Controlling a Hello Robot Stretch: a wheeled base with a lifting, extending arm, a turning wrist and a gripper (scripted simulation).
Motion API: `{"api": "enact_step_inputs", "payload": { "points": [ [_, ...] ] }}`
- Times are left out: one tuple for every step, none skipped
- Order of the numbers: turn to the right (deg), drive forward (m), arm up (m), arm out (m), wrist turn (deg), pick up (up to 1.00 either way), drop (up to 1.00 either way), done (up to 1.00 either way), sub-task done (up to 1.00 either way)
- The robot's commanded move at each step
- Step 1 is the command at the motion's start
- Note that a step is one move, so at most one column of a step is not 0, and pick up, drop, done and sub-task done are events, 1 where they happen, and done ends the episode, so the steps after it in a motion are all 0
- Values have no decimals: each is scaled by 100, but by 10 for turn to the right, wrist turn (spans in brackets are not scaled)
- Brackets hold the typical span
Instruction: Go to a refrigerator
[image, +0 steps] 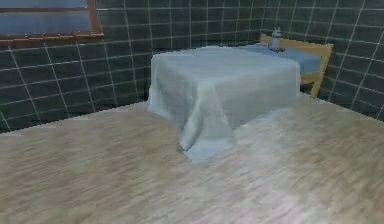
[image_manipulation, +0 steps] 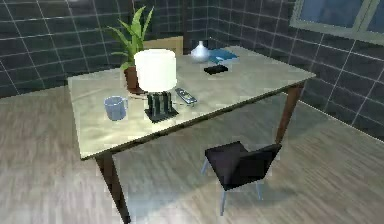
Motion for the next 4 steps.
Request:
{"api": "enact_step_inputs", "payload": {
  "points": [
    [0,70,0,0,0,0,0,0,0],
    [450,0,0,0,0,0,0,0,0],
    [120,0,0,0,0,0,0,0,0],
    [0,100,0,0,0,0,0,0,0]
  ]
}}
